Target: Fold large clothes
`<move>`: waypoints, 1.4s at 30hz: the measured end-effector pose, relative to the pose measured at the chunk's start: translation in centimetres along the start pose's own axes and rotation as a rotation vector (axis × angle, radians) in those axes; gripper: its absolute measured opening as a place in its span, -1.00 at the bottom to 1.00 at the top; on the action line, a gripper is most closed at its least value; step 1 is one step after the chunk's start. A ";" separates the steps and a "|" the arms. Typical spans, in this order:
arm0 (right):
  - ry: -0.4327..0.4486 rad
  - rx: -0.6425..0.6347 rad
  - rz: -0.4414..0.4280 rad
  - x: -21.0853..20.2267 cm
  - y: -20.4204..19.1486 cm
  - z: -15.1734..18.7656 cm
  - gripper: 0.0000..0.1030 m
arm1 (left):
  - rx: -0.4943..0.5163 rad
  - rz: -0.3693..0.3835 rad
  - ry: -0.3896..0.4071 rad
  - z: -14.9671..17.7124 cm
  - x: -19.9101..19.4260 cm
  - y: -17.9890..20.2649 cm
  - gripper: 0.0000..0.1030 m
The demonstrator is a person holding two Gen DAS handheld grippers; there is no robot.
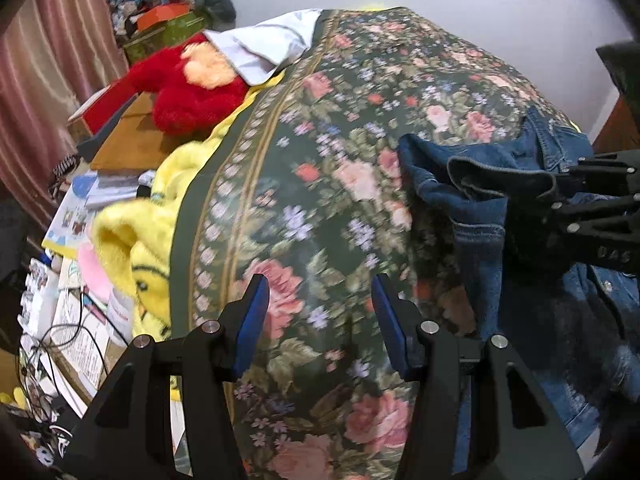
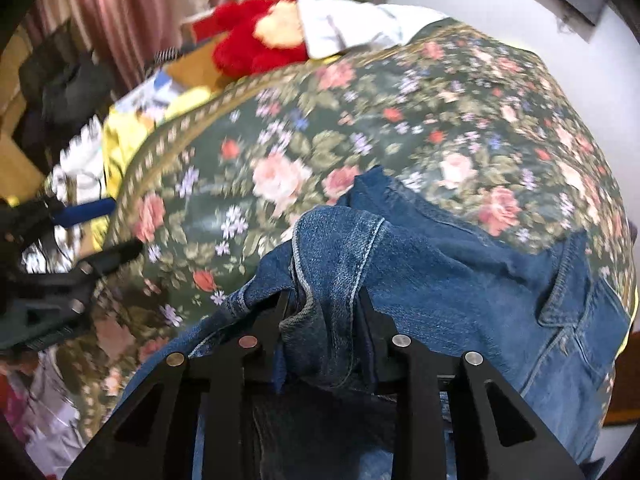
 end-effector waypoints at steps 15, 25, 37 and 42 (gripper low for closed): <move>0.216 0.228 0.003 -9.7 9.3 3.1 -0.56 | 0.101 0.059 -0.038 -1.3 2.0 8.8 0.12; 0.354 0.403 0.134 -17.7 17.4 10.7 -0.76 | 0.150 -0.011 -0.174 0.2 7.6 10.3 0.13; 0.201 0.597 0.241 -14.7 23.2 21.2 -0.76 | 0.182 -0.044 -0.176 0.5 7.8 10.8 0.18; 0.216 0.655 0.297 -15.9 24.5 24.1 -0.76 | 0.221 -0.069 -0.151 -0.3 6.9 11.4 0.18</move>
Point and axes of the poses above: each gripper's, at about its wrist camera, not at the fingertips, and x roughly the way its jaws point, y to its right, z to its underside, the point moved 1 cm from there along x, roughly the way its jaws point
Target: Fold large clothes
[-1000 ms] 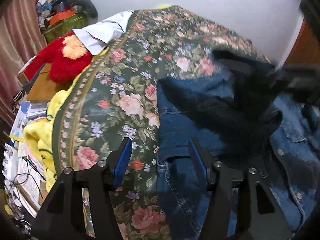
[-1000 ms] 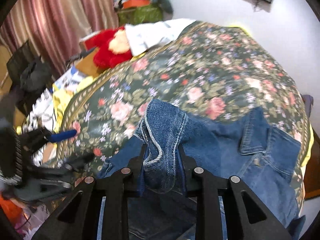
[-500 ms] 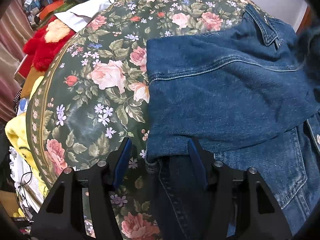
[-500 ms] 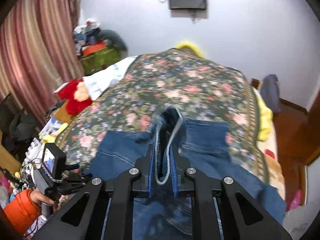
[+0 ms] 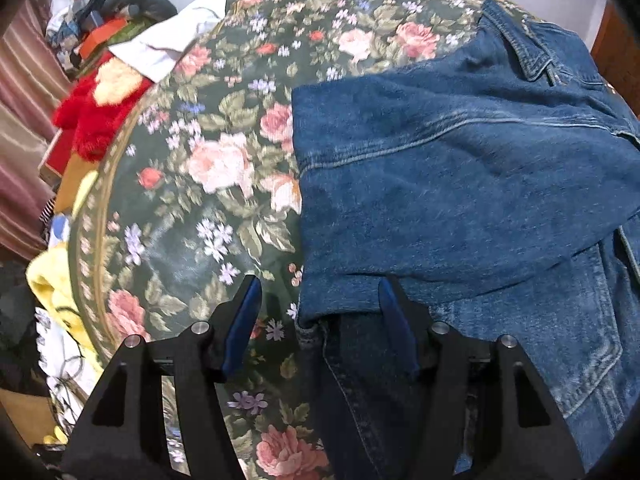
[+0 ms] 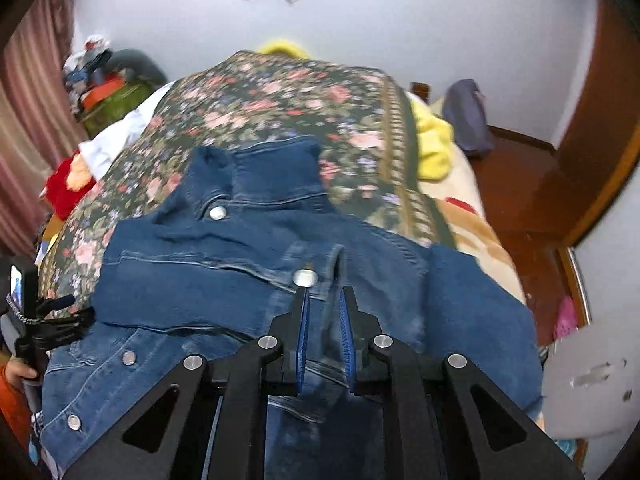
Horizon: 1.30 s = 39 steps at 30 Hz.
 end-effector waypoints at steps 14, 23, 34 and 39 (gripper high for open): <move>0.060 0.180 0.096 -7.2 9.6 -0.2 -0.75 | 0.108 0.145 0.258 -7.7 -11.0 6.1 0.43; -0.295 0.265 0.129 0.9 15.9 8.3 -0.75 | 0.254 0.270 0.242 -10.8 -11.6 15.6 0.51; -0.297 0.349 0.069 0.6 20.2 11.6 -0.75 | 0.396 0.280 0.104 -10.8 -6.3 25.0 0.51; -0.308 0.383 0.078 0.3 22.0 12.0 -0.75 | 0.397 0.274 0.033 -10.9 -3.7 27.2 0.51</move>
Point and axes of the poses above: each gripper's, at about its wrist camera, not at the fingertips, and x roughly the way its jaws point, y to its right, z to its underside, the point moved 1 cm from there along x, roughly the way its jaws point
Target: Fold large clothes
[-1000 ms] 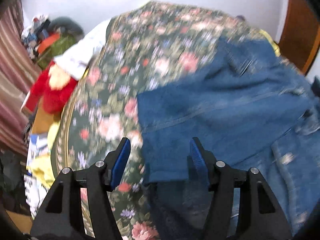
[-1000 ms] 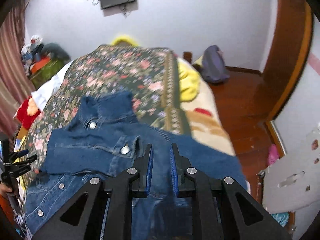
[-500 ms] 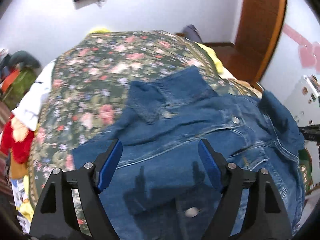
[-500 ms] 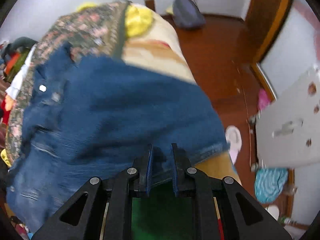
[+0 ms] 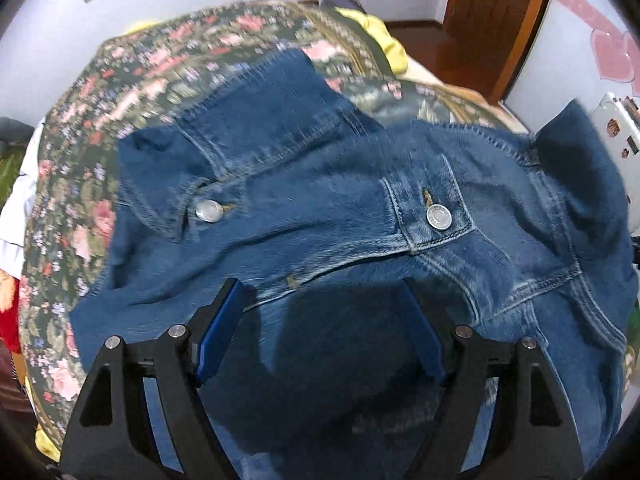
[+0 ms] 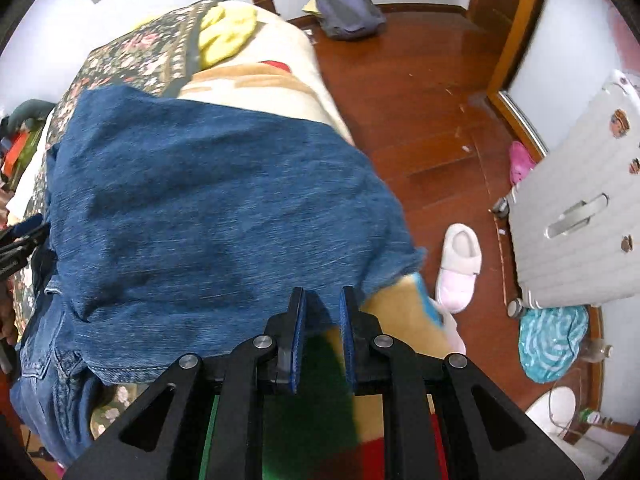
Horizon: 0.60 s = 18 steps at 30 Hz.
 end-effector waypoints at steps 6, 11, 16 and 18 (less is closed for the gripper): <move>-0.018 0.083 -0.020 0.8 3.1 -0.1 -0.75 | 0.030 -0.033 0.008 -0.2 1.1 1.1 0.54; -0.072 0.122 -0.065 3.0 3.8 0.0 -0.63 | 0.017 -0.024 0.006 -0.2 1.3 0.8 0.58; -0.006 0.047 0.150 2.8 3.5 -0.3 0.75 | 0.026 -0.040 0.005 -0.3 1.4 1.0 0.60; -0.014 0.100 0.078 3.1 4.2 -0.4 0.75 | 0.024 -0.041 0.005 -0.3 1.5 1.0 0.60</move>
Point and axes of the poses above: each gripper's, at about its wrist camera, not at the fingertips, and x roughly the way its jaws point, y to its right, z to its underside, the point moved 1 cm from there along x, roughly the way its jaws point
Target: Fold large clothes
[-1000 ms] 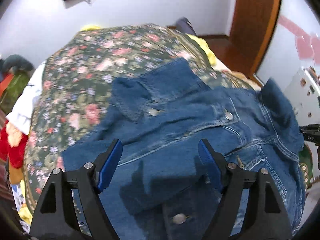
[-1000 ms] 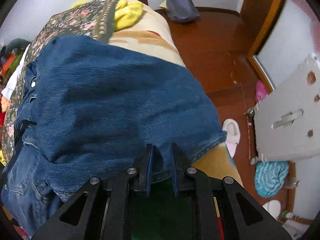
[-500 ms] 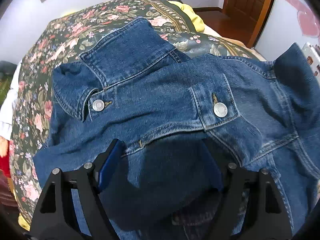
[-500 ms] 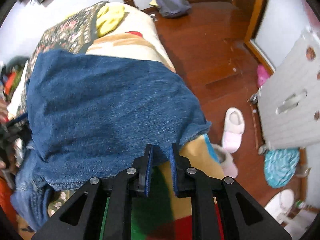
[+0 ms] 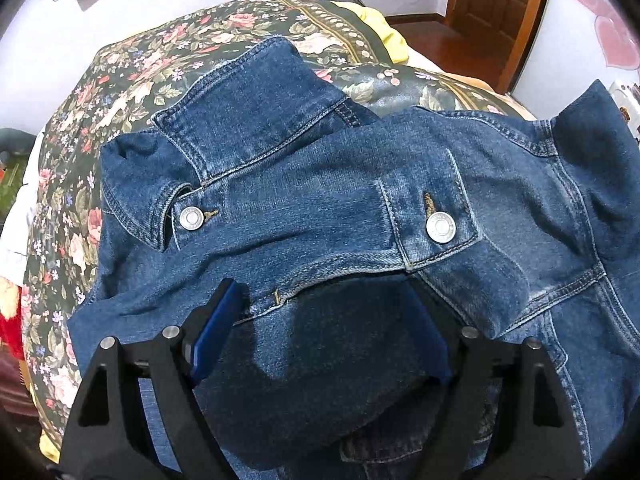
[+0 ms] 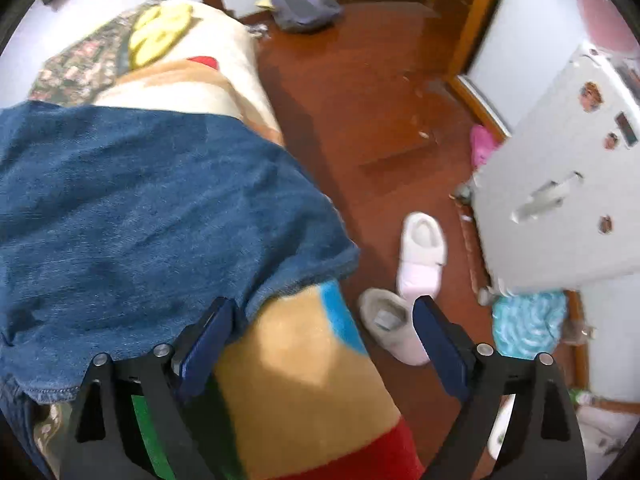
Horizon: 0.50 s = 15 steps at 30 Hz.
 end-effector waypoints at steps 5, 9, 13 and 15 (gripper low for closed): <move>-0.047 0.231 -0.234 1.9 3.1 -1.1 0.58 | -0.003 -0.003 -0.002 -0.1 0.1 -0.1 0.63; -0.084 0.340 -0.311 3.9 3.0 -1.9 0.31 | -0.006 -0.006 -0.002 -0.2 0.1 -0.1 0.63; -0.049 0.350 -0.285 3.3 2.9 -2.4 -0.06 | -0.006 -0.009 0.006 -0.4 0.1 0.1 0.60; -0.023 0.336 -0.281 2.7 2.8 -2.7 -0.39 | 0.004 -0.005 0.015 -0.4 -0.1 0.2 0.53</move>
Point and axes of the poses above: each gripper's, at about its wrist camera, not at the fingertips, and x roughly the way its jaws point, y to its right, z to its underside, the point moved 1 cm from there along x, roughly the way its jaws point
